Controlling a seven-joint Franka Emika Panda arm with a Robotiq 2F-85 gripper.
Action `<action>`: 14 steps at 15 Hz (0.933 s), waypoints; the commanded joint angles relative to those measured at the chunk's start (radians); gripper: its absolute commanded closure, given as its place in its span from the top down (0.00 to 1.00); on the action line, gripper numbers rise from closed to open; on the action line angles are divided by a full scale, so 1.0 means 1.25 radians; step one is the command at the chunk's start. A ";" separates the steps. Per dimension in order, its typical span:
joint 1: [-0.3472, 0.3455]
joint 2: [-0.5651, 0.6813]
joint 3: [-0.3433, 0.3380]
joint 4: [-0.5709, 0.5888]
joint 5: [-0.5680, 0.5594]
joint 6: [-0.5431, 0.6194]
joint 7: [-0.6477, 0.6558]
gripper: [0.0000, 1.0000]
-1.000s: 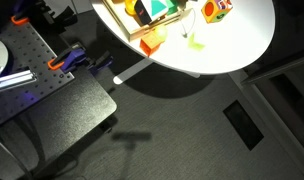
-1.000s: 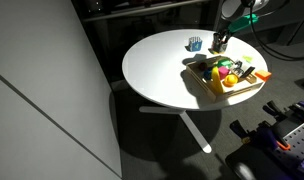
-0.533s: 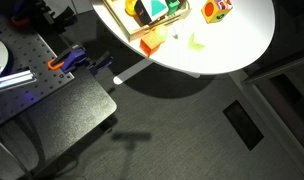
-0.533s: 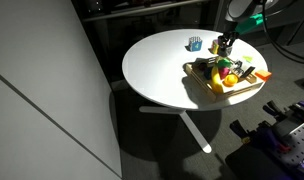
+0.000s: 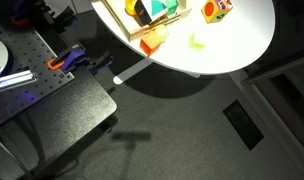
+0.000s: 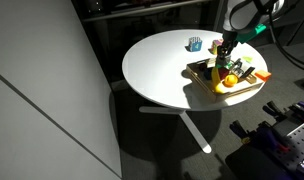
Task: Put the gray block on the tray
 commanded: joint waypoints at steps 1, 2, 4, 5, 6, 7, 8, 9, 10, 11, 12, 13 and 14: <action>0.016 -0.032 -0.004 -0.045 -0.048 0.021 0.019 0.78; 0.019 -0.031 -0.005 -0.049 -0.055 0.025 0.021 0.79; 0.022 -0.039 -0.004 -0.061 -0.067 0.029 0.019 0.94; 0.022 -0.047 -0.002 -0.070 -0.069 0.026 0.013 0.99; 0.021 -0.055 0.000 -0.077 -0.069 0.019 0.007 1.00; 0.019 -0.067 0.004 -0.084 -0.067 0.000 0.001 1.00; 0.015 -0.080 0.009 -0.092 -0.060 -0.016 -0.012 1.00; 0.013 -0.093 0.013 -0.100 -0.057 -0.031 -0.017 1.00; 0.008 -0.108 0.018 -0.109 -0.050 -0.049 -0.028 1.00; 0.005 -0.122 0.023 -0.115 -0.046 -0.073 -0.036 1.00; 0.001 -0.136 0.029 -0.119 -0.039 -0.101 -0.048 1.00; -0.001 -0.153 0.033 -0.124 -0.037 -0.128 -0.058 1.00; -0.003 -0.167 0.036 -0.128 -0.038 -0.155 -0.062 1.00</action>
